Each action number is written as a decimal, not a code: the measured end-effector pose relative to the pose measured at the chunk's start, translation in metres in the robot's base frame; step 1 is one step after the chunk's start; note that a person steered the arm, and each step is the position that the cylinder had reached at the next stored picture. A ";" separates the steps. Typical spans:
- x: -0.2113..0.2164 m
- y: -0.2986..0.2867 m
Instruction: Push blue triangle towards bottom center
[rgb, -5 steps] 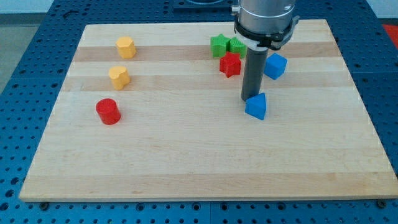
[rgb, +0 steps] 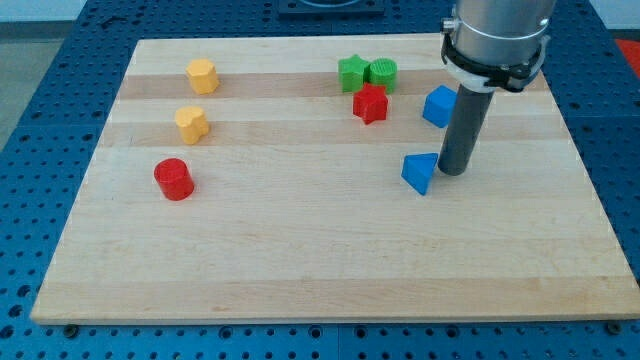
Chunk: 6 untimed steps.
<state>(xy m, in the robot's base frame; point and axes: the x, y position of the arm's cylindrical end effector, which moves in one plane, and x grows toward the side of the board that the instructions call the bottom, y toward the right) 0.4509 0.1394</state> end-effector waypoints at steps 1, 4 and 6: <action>0.002 -0.006; 0.013 -0.055; 0.013 -0.095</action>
<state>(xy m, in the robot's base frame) 0.4642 0.0446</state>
